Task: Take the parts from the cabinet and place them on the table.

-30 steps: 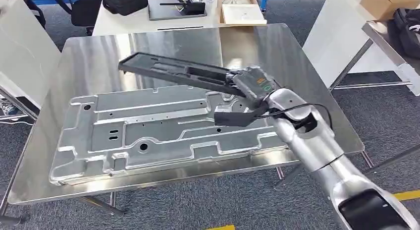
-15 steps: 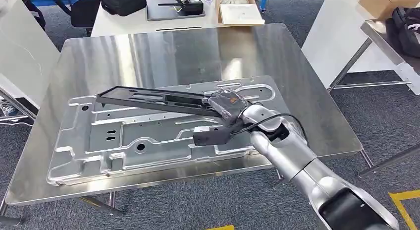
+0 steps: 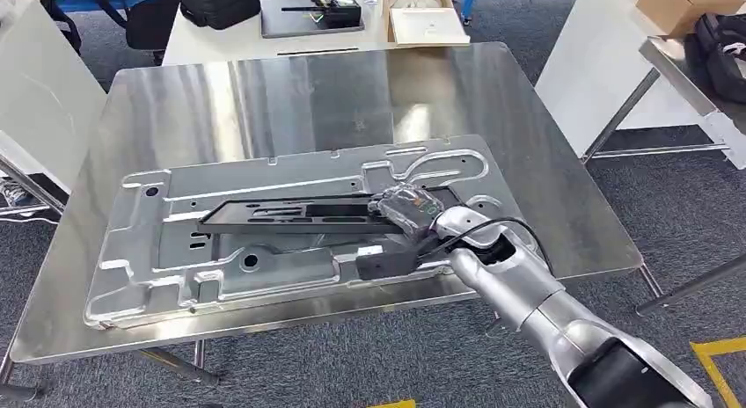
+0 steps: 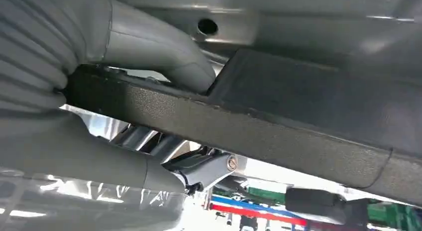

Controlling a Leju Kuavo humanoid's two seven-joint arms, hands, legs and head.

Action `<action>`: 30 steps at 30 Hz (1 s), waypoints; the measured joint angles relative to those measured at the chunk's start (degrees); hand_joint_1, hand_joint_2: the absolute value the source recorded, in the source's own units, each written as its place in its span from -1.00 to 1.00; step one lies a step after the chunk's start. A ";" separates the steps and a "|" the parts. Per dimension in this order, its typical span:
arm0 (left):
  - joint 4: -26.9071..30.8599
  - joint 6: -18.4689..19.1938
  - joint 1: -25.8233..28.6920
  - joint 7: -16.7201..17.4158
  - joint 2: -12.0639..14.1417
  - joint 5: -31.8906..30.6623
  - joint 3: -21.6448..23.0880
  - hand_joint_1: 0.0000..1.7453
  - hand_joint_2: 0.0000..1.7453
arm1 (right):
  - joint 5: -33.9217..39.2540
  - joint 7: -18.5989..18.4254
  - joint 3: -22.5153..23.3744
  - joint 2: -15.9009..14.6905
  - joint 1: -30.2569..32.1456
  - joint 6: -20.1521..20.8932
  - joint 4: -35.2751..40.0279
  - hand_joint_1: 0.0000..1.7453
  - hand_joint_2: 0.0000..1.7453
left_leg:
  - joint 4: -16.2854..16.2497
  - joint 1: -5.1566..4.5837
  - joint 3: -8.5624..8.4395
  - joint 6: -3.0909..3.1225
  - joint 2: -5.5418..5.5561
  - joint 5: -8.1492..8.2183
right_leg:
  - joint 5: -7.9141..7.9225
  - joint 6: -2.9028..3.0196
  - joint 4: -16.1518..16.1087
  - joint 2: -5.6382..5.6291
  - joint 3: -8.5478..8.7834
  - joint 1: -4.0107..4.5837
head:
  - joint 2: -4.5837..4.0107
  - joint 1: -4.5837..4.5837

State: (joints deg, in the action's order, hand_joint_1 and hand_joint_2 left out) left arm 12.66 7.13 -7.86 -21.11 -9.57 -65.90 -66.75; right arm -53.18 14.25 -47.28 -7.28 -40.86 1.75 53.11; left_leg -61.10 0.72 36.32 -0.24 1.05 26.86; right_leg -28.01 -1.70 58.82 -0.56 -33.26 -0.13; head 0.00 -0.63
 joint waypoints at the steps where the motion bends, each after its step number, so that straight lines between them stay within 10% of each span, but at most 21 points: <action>1: 0.00 -0.02 -0.02 -0.11 0.00 0.00 0.06 -1.00 1.00 | 0.20 0.00 -0.15 -0.27 0.09 -0.07 -0.09 1.00 1.00 | 0.00 0.00 -0.02 0.00 0.00 0.00 | 0.00 0.00 0.00 0.00 0.02 0.00 | 0.00 0.00; 4: 0.00 0.00 -0.03 -0.53 -0.02 0.11 0.22 -1.00 1.00 | 0.48 0.22 -0.50 -1.36 0.21 -0.29 -0.29 1.00 1.00 | 0.00 0.00 -0.13 0.00 0.02 0.00 | -0.01 0.01 -0.01 0.00 0.13 0.00 | 0.00 0.00; 5: 0.00 0.00 -0.04 -0.59 -0.04 0.18 0.24 -1.00 1.00 | 0.53 0.24 -0.59 -1.73 0.25 -0.33 -0.33 -1.00 -1.00 | 0.00 0.00 -0.17 0.00 0.02 0.00 | -0.01 0.00 -0.01 0.00 0.18 0.00 | 0.00 0.00; 13: 0.00 -0.70 -0.05 -0.66 -0.09 0.13 0.33 -1.00 1.00 | 1.12 0.11 -1.07 -3.74 1.89 -1.14 -0.94 -1.00 -1.00 | 0.00 -0.02 -0.27 0.00 0.00 0.00 | -0.01 -0.01 -0.02 0.00 0.29 -0.01 | 0.00 0.00; 14: 0.00 -0.79 -0.06 -0.70 -0.09 0.09 0.35 -1.00 -1.00 | 1.23 0.04 -1.05 -3.85 2.02 -1.20 -0.98 -1.00 -1.00 | 0.00 -0.02 -0.28 0.00 -0.01 0.00 | -0.01 -0.01 -0.02 0.00 0.29 -0.01 | 0.00 0.00; 30: 0.00 -1.88 -0.06 -0.72 -0.09 0.81 1.25 -1.00 -1.00 | 1.10 -1.16 1.05 -4.90 5.54 -4.16 0.74 -1.00 -1.00 | 0.00 -0.01 -0.33 0.00 -0.03 0.01 | -0.01 -0.01 -0.01 -0.01 0.32 0.00 | 0.00 0.00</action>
State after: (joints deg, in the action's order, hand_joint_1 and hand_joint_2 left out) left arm 12.66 5.25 -7.92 -21.84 -9.66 -65.09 -65.51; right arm -52.08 13.09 -46.23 -12.17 -35.32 -2.41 53.86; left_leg -61.10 0.71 35.99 -0.24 1.02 26.86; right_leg -28.03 -1.71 58.81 -0.57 -32.94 -0.14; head 0.00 -0.63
